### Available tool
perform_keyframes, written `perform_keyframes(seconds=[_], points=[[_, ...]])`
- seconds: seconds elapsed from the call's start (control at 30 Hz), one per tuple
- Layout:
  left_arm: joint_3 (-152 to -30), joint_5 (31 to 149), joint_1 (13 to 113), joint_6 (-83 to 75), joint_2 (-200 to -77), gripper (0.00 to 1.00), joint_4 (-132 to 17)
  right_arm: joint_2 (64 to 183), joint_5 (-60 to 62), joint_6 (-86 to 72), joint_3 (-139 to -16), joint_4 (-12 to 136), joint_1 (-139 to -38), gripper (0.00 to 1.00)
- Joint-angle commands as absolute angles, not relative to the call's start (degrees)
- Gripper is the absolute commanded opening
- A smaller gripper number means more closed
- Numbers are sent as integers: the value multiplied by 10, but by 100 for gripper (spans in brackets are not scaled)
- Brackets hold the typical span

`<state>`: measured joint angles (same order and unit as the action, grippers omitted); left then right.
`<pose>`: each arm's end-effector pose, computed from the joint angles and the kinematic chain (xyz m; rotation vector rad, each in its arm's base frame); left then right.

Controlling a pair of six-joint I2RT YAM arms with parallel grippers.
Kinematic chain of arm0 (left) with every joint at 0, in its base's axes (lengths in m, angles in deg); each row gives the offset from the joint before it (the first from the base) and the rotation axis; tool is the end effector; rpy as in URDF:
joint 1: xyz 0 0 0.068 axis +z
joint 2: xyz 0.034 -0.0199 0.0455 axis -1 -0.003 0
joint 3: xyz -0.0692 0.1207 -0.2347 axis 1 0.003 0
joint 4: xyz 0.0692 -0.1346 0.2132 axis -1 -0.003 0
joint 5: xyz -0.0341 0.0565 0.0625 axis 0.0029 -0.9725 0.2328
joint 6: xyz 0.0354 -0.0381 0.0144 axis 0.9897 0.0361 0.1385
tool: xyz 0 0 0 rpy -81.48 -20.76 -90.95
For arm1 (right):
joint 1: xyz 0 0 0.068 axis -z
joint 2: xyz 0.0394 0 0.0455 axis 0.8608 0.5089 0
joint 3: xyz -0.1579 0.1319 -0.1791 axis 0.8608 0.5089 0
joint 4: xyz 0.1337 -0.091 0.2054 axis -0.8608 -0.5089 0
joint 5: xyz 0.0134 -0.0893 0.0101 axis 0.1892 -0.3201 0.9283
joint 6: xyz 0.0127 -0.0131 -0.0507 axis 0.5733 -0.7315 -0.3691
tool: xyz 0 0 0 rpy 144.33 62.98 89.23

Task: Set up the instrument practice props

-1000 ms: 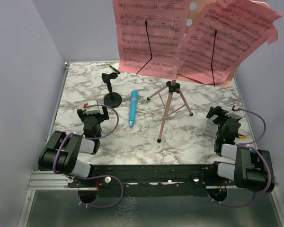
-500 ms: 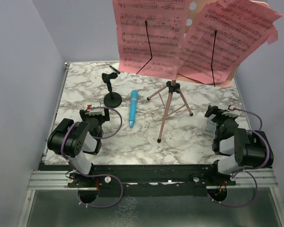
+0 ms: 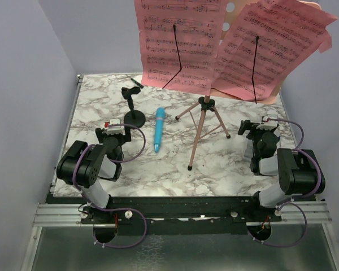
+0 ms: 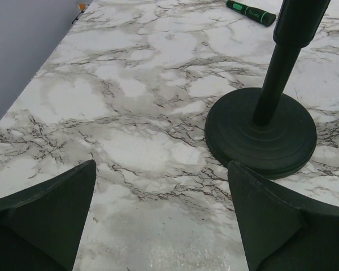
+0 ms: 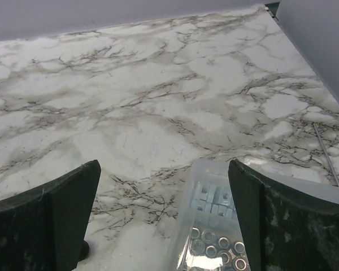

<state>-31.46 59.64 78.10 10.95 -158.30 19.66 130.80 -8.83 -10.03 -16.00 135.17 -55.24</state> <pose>0.2398 -0.0361 0.1336 -0.0785 1.6330 0.2071 0.2449 -0.0191 0.1555 0.1355 1.5906 -0.0317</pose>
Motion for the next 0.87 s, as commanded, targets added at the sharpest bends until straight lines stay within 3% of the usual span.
perform_keyframes(seconds=[0.0, 0.83], points=[[-319, 587, 785, 102, -1578, 99, 190, 1313, -81, -118, -160, 1336, -555, 100], [-334, 611, 800, 90, -1577, 99, 159, 1312, -77, -118, -160, 1333, -555, 100]])
